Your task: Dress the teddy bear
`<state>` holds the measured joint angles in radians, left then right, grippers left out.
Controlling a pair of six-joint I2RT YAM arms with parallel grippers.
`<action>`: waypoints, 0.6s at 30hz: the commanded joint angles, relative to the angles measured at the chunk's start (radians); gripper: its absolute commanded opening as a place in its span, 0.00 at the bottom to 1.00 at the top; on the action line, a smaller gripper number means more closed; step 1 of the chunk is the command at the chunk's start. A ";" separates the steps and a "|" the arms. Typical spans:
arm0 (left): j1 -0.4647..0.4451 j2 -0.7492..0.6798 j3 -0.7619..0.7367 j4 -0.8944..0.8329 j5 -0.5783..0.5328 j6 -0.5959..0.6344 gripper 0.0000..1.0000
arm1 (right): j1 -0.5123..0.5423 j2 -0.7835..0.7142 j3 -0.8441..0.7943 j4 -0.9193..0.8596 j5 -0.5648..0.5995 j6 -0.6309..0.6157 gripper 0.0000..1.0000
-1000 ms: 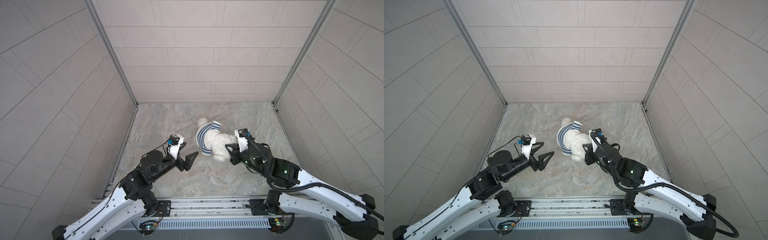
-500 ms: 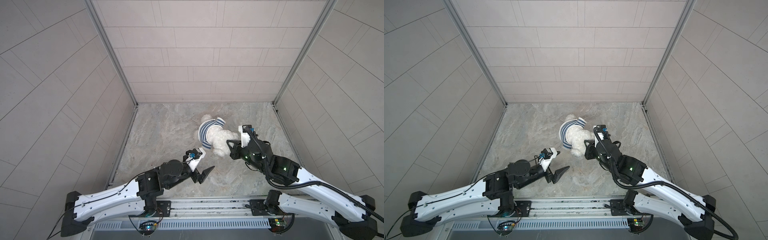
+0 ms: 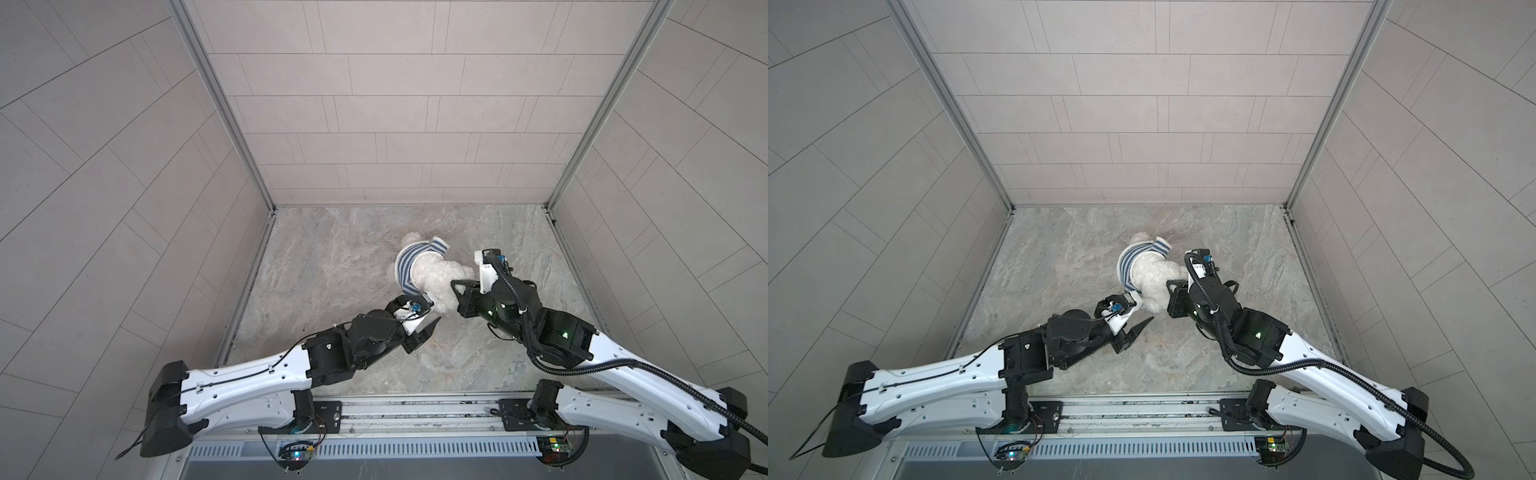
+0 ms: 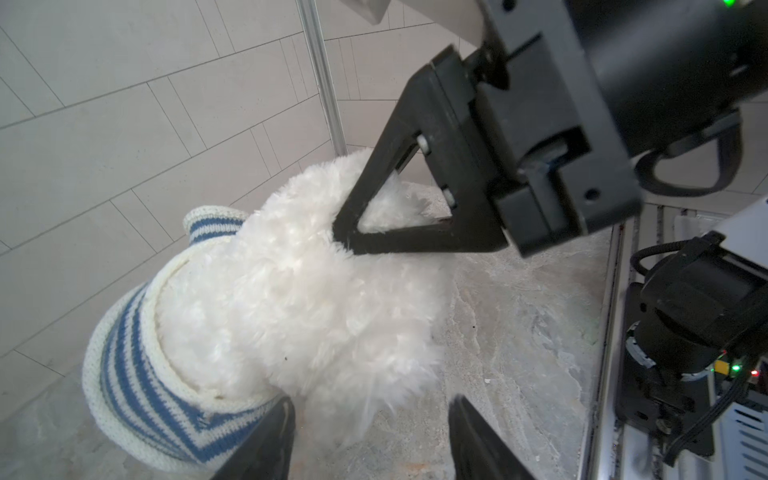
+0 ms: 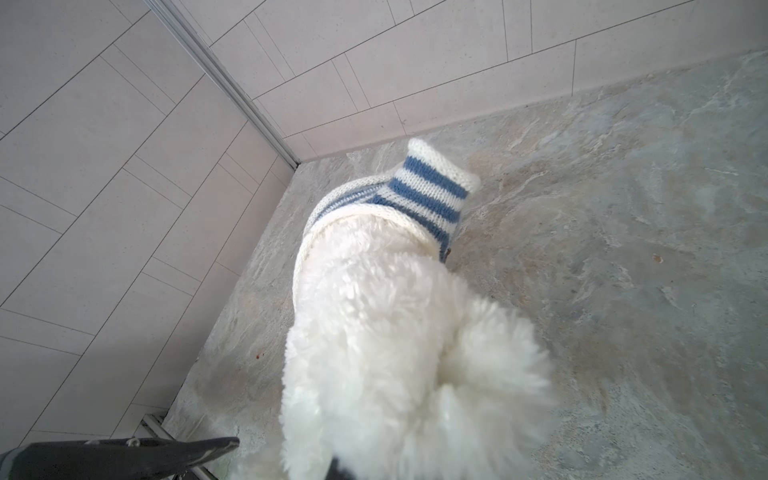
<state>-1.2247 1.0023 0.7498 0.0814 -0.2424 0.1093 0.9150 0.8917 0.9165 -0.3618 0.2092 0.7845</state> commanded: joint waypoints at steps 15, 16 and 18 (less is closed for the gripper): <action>0.010 0.116 0.089 0.046 -0.021 0.040 0.24 | -0.027 -0.034 0.009 0.046 -0.018 0.034 0.00; 0.010 0.116 0.088 0.044 -0.018 0.038 0.21 | -0.028 -0.035 0.007 0.047 -0.021 0.036 0.00; 0.010 0.114 0.088 0.043 -0.015 0.034 0.15 | -0.033 -0.034 0.007 0.049 -0.023 0.036 0.00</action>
<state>-1.2179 1.1187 0.8059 0.1040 -0.2626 0.1524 0.8890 0.8791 0.9161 -0.3637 0.1829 0.7948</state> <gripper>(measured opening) 0.163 0.084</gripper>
